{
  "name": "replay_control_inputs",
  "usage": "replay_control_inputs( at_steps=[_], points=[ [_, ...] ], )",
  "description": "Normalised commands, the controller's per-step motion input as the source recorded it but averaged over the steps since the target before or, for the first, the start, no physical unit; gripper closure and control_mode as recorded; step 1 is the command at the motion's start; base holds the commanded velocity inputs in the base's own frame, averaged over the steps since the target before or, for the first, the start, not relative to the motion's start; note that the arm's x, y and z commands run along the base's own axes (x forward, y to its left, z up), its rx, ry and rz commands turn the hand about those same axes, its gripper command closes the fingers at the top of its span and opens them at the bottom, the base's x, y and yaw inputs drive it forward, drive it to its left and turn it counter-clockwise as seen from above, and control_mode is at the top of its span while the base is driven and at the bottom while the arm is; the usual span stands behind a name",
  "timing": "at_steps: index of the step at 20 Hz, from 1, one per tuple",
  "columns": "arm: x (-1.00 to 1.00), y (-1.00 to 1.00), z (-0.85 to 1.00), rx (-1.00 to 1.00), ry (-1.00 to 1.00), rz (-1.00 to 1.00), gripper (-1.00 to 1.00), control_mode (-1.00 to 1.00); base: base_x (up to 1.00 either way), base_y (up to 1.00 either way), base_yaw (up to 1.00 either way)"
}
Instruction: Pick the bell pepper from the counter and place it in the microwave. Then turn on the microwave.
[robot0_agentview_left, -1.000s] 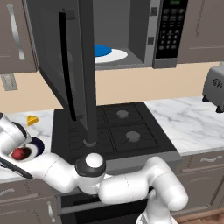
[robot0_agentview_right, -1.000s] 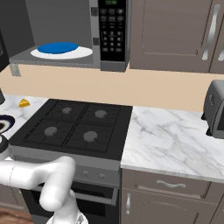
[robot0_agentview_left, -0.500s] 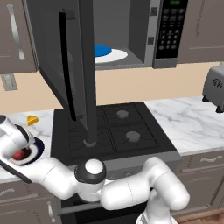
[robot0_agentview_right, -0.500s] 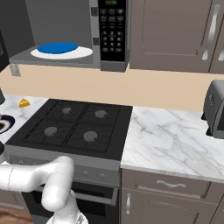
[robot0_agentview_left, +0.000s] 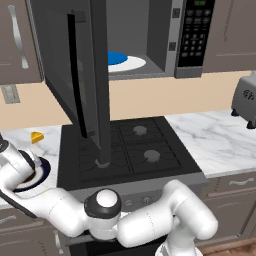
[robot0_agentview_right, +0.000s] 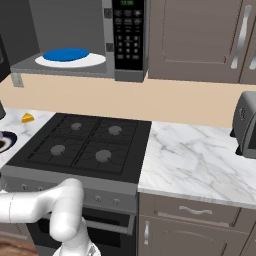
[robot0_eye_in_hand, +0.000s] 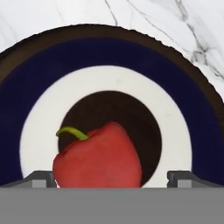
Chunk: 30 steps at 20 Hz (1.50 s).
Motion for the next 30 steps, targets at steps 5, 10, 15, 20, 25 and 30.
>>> replay_control_inputs(
  at_steps=[5, 10, 15, 20, 25, 30],
  points=[
    [0.12, 0.02, 0.00, 0.01, -0.02, 0.00, -1.00, -1.00, 0.00, 0.00, 0.00],
    [0.06, 0.10, 0.05, 0.04, 0.00, 0.00, -1.00, -1.00, 0.00, 0.00, 0.00],
    [0.01, 0.13, 0.00, 0.07, 0.00, 0.00, -1.00, -1.00, 0.00, 0.00, 0.00],
    [0.04, 0.13, -0.06, 0.07, 0.00, 0.00, -1.00, -1.00, 0.00, 0.00, 0.00],
    [0.09, 0.02, -0.11, 0.04, 0.02, 0.00, -1.00, -1.00, 0.00, 0.00, 0.00],
    [0.13, 0.00, -0.13, 0.00, 0.06, 0.00, -1.00, -1.00, 0.00, 0.00, 0.00]
  ],
)
